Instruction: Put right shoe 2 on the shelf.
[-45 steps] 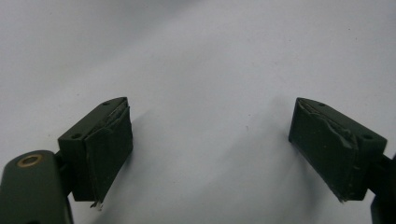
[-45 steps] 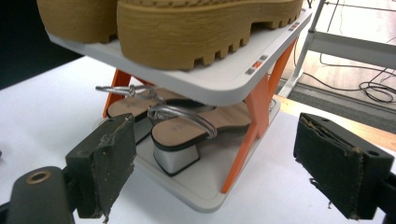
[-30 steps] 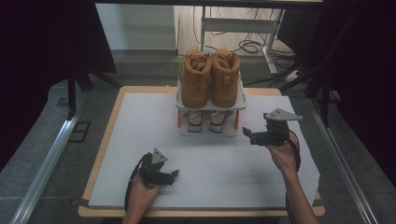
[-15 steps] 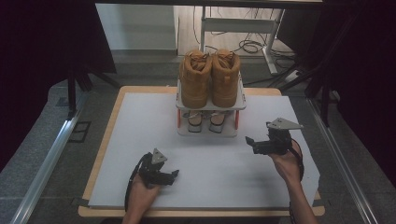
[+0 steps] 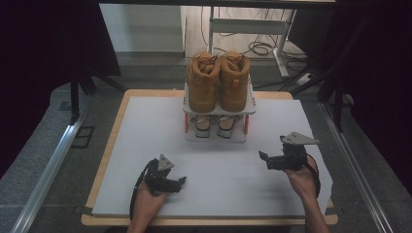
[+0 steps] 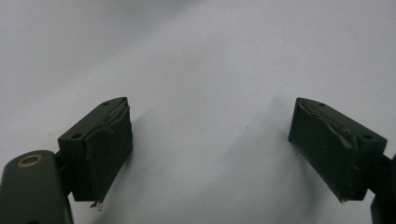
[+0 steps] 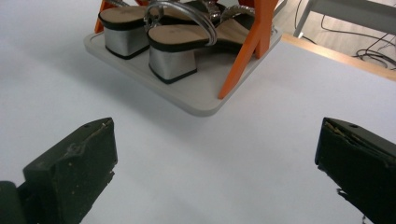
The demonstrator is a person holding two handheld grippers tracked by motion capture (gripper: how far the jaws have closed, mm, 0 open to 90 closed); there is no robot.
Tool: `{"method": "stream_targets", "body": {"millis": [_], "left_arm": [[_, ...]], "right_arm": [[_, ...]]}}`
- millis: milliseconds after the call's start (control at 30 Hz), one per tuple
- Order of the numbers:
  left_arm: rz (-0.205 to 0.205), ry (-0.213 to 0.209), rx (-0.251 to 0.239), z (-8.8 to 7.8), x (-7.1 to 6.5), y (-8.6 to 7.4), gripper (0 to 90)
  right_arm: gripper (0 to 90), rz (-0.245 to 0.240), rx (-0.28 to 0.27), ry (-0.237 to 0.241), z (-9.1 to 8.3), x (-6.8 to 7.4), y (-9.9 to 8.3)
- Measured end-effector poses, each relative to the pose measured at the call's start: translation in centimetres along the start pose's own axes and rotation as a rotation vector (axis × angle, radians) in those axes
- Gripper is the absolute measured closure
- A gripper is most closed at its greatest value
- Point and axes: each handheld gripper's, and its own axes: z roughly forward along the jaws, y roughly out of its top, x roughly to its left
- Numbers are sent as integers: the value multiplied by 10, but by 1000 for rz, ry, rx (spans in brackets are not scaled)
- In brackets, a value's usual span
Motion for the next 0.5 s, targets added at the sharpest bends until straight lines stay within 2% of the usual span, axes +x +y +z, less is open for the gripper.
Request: {"method": "stream_targets", "body": {"millis": [500], "left_arm": [[0,0,-1,0,0,0,133]], "right_arm": [[0,-12,50,5,-7,7,-24]]}}
